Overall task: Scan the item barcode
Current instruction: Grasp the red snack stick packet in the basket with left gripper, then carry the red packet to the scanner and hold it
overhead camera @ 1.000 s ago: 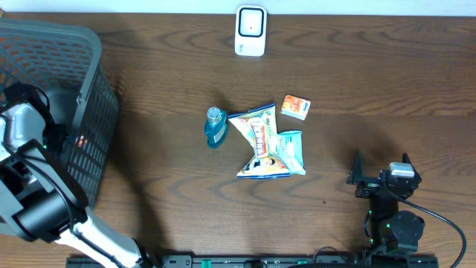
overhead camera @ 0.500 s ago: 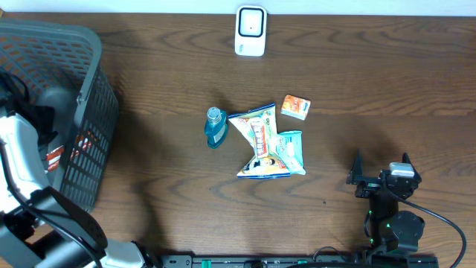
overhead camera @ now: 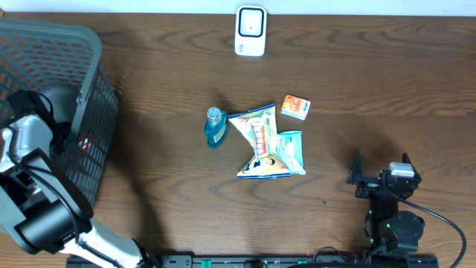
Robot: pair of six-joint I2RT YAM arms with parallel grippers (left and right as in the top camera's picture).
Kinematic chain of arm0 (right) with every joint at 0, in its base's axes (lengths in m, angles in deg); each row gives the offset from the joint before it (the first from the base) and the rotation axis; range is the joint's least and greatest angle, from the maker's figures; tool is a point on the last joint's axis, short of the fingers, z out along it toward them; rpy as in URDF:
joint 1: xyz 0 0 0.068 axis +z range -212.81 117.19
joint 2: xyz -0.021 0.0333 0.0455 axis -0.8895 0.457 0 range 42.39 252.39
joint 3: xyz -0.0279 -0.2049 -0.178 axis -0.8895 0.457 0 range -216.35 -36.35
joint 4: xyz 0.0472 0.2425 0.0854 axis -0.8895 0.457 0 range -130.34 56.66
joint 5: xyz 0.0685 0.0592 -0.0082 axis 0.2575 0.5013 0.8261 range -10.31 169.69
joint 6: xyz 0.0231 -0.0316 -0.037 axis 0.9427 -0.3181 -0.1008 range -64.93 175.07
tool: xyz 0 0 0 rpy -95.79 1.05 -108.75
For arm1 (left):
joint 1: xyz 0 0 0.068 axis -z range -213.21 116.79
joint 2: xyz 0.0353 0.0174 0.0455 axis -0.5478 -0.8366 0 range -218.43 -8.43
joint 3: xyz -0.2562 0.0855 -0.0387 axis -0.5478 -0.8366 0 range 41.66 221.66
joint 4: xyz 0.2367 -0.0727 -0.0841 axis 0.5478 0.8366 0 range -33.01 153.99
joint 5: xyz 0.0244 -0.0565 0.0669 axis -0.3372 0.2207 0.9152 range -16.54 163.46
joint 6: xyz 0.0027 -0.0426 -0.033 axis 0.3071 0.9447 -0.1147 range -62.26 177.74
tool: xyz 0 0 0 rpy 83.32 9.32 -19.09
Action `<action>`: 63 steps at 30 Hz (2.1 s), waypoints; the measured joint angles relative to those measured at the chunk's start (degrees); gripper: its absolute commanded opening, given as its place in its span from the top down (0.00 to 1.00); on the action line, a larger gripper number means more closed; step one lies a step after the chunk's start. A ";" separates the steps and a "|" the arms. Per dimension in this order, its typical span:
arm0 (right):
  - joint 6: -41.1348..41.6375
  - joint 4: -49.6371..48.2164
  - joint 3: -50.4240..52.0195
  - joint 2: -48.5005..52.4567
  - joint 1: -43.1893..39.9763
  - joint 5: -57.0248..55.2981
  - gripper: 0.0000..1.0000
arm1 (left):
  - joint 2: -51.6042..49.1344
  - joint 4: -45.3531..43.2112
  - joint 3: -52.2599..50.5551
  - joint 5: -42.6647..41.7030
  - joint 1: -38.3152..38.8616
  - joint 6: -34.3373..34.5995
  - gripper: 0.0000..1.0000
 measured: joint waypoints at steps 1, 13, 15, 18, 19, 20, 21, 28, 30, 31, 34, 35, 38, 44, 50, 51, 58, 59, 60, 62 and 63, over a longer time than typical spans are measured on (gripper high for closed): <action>0.00 0.00 0.00 0.00 0.00 -0.02 0.01 | -0.24 -0.04 0.15 0.26 0.00 0.02 0.02; 0.00 0.00 0.00 0.00 0.00 0.00 0.01 | -3.30 0.81 3.06 3.50 0.02 -1.05 0.92; 0.00 0.02 0.00 0.00 0.00 0.00 0.01 | -2.97 0.92 3.06 3.43 0.02 -3.10 0.93; 0.00 0.02 0.00 0.00 0.00 0.00 0.01 | -1.86 1.88 2.69 2.45 -0.04 -6.99 0.93; 0.00 0.00 0.00 0.00 0.00 0.00 0.01 | -0.96 2.51 2.21 1.90 -0.04 -8.28 0.93; 0.00 0.02 0.00 0.00 0.00 0.00 0.01 | 0.37 3.02 1.62 1.33 -0.04 -9.22 0.93; 0.00 0.02 0.00 0.00 0.00 0.00 0.01 | 2.08 3.37 1.11 0.74 -0.04 -10.03 0.93; 0.00 0.00 0.00 0.00 0.00 0.00 0.01 | 24.68 3.02 0.55 -0.63 -1.03 -12.55 0.93; 0.00 0.02 0.00 0.00 0.00 0.02 0.01 | 31.87 2.97 0.72 -0.66 -1.38 -12.74 0.93; 0.00 0.02 0.00 0.00 0.00 0.02 0.01 | 34.82 2.97 0.76 -0.66 -1.44 -12.74 0.93; 0.00 0.02 0.00 0.00 0.00 0.02 0.01 | 43.34 2.54 0.79 -2.23 -1.20 -12.74 0.93; 0.00 0.02 0.00 0.00 0.00 0.00 0.01 | 45.24 2.14 0.79 -3.13 -1.11 -12.72 0.92; 0.00 0.00 0.00 0.00 0.00 0.00 0.01 | 52.00 -1.84 0.79 -9.79 0.76 -12.72 0.93; 0.00 0.02 0.00 0.00 0.00 0.02 0.01 | 58.60 -14.21 0.85 -24.06 13.38 -12.72 0.93; 0.00 0.00 0.00 0.00 0.00 0.00 0.01 | 55.49 -15.50 0.85 -26.08 34.16 -14.67 0.93; 0.00 0.00 0.00 0.00 0.00 0.00 0.01 | 54.12 -15.50 0.85 -25.46 37.83 -15.50 0.93; 0.00 0.00 0.00 0.00 0.00 0.00 0.01 | 37.97 -18.82 0.85 -17.22 59.65 -19.06 0.93; 0.00 0.02 0.00 0.02 0.00 0.00 0.01 | 35.50 -20.57 0.85 -16.48 61.94 -19.58 0.93; 0.00 0.00 0.00 0.00 0.00 0.00 0.01 | 32.33 -22.80 0.85 -15.78 64.52 -20.35 0.93; 0.00 0.00 0.00 0.00 0.00 0.00 0.01 | 26.91 -26.01 0.85 -15.10 68.72 -21.51 0.93; 0.00 0.02 0.00 0.00 0.00 0.02 0.01 | 23.93 -27.45 0.85 -15.02 70.71 -22.05 0.92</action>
